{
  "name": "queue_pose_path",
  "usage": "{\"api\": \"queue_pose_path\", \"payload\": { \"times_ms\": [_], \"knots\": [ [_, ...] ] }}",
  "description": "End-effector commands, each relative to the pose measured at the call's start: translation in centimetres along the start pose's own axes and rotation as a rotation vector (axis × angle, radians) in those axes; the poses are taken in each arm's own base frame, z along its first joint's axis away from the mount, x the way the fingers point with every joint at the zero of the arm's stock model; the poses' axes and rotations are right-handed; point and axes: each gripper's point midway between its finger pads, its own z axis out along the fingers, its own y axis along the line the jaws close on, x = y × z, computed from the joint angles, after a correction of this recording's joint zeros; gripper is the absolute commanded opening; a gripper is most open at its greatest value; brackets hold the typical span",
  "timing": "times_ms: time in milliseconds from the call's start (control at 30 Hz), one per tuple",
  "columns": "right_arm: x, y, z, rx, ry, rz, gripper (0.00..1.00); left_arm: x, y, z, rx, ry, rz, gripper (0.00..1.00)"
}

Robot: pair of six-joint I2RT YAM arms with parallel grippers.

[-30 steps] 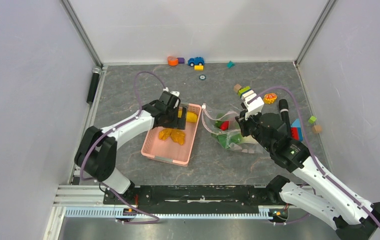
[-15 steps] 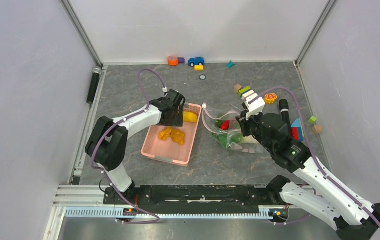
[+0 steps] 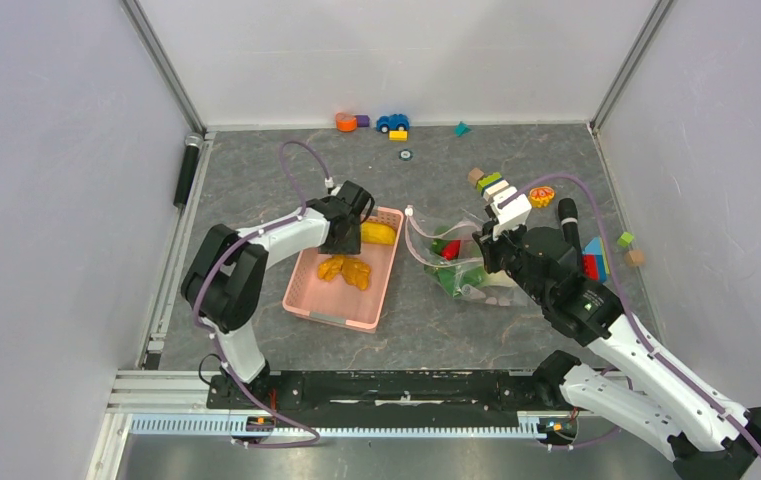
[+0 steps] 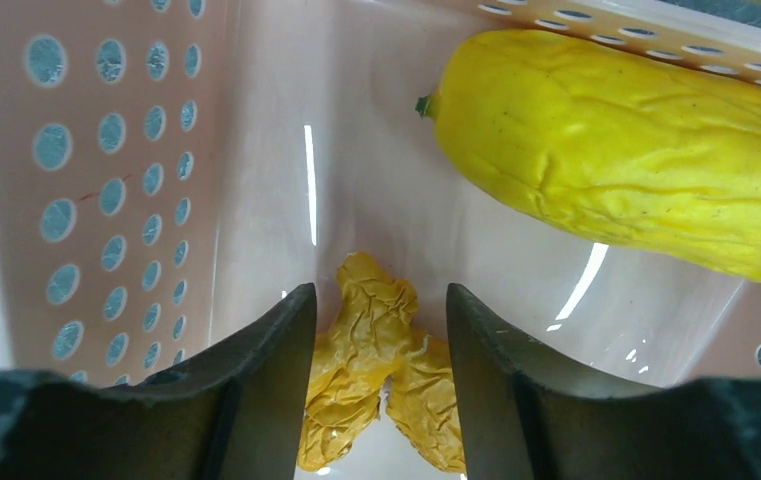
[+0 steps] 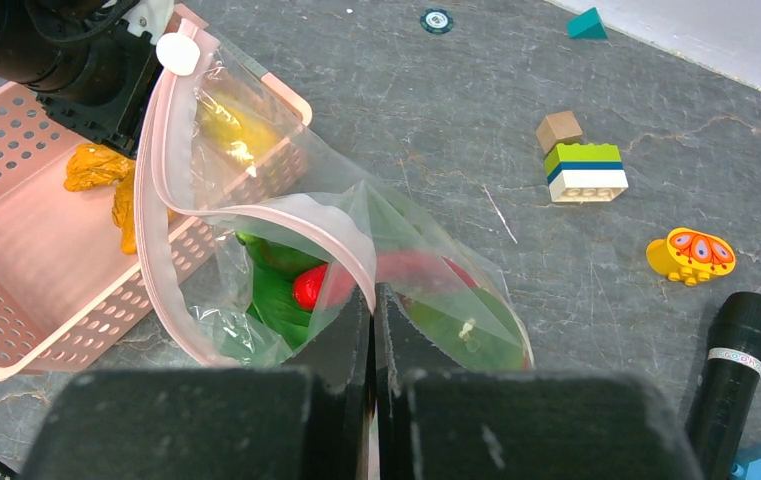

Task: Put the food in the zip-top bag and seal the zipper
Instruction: Pick up the fake vegetable from the bin.

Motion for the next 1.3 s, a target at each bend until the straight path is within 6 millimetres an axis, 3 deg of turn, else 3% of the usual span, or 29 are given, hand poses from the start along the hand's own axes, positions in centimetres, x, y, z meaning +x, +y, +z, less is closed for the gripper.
{"api": "queue_pose_path", "payload": {
  "times_ms": [0, 233, 533, 667, 833, 933, 1033, 1133, 1267],
  "knots": [
    [-1.3, -0.3, -0.2, 0.012, -0.042, -0.003, 0.00, -0.3, -0.7, 1.0, 0.012, -0.012, -0.064, 0.53],
    [-1.4, -0.6, -0.5, 0.025, -0.049, 0.000, 0.00, -0.1, -0.8, 1.1, 0.017, -0.012, -0.066, 0.40],
    [-1.5, -0.6, -0.6, 0.027, -0.053, 0.002, 0.00, -1.3, -0.3, -0.5, 0.020, -0.063, -0.089, 0.03],
    [-1.6, -0.6, -0.7, 0.023, -0.058, 0.003, 0.00, -2.3, 0.2, -2.9, 0.039, -0.117, -0.120, 0.02],
    [-1.6, -0.1, -0.6, -0.005, -0.061, 0.001, 0.00, -4.8, -0.1, -8.7, 0.172, -0.258, -0.175, 0.02],
    [-1.7, 0.4, -0.5, -0.035, -0.059, -0.003, 0.00, -6.3, -1.9, -13.9, 0.369, -0.389, -0.152, 0.02],
    [-1.9, 0.7, -0.5, -0.049, -0.067, -0.002, 0.00, -7.0, -5.0, -20.0, 0.651, -0.553, -0.049, 0.02],
    [-2.3, 1.5, -0.5, -0.096, -0.080, -0.001, 0.00, -5.3, -9.0, -27.3, 1.058, -0.702, 0.157, 0.02],
    [-3.2, 2.4, -1.0, -0.151, -0.102, -0.002, 0.00, -2.8, -11.2, -32.1, 1.309, -0.751, 0.312, 0.02]
  ]
}}
